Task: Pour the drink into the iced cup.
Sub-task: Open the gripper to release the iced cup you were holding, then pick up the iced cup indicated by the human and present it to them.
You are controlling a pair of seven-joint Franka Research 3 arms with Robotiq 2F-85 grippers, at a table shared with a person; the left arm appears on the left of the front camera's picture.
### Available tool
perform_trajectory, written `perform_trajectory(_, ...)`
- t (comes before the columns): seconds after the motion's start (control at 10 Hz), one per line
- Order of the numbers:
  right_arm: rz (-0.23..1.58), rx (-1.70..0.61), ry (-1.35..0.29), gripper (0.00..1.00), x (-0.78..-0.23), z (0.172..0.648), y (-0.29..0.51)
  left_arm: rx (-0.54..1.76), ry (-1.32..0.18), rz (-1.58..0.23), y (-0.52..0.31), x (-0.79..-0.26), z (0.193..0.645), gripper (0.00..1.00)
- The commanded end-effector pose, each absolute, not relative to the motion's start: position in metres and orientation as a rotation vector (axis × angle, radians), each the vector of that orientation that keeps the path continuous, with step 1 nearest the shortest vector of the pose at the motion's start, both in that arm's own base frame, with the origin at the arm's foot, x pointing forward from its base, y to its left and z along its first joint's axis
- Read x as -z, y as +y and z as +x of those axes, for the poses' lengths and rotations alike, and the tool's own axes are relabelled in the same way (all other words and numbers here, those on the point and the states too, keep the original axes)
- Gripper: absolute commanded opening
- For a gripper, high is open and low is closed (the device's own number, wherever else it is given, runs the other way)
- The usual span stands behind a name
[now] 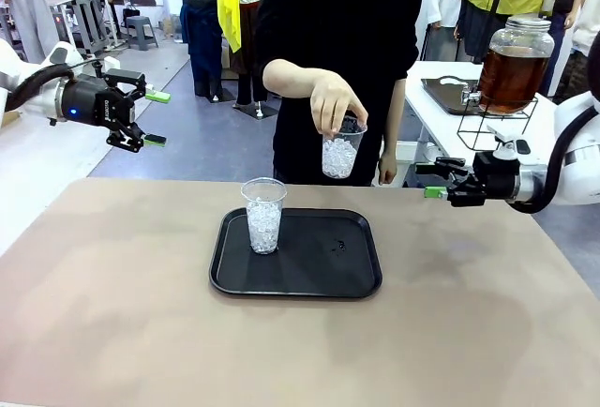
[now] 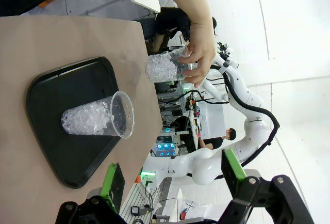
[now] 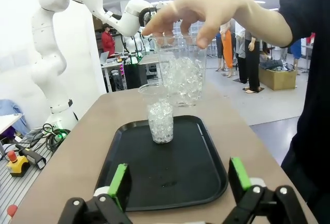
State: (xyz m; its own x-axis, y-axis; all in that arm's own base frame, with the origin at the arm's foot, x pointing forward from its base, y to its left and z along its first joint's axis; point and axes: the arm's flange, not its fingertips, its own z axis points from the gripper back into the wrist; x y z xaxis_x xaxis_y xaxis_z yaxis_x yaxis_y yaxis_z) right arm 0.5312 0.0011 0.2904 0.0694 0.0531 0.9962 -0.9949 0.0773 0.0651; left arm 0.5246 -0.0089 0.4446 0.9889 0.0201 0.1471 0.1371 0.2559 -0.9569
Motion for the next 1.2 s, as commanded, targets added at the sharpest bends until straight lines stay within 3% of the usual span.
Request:
perform_trajectory(0.0, 1.158, -1.13, -1.153, 1.0, -0.2907, 0.5295, -0.0019, 0.08, -0.144, -1.309, -0.0089, -0.446, 0.5249, 1.0)
perform_trajectory(1.1, 1.158, -1.13, -1.153, 1.0, -0.2907, 0.5295, -0.0019, 0.08, -0.144, -1.309, -0.0089, -0.446, 0.5249, 1.0)
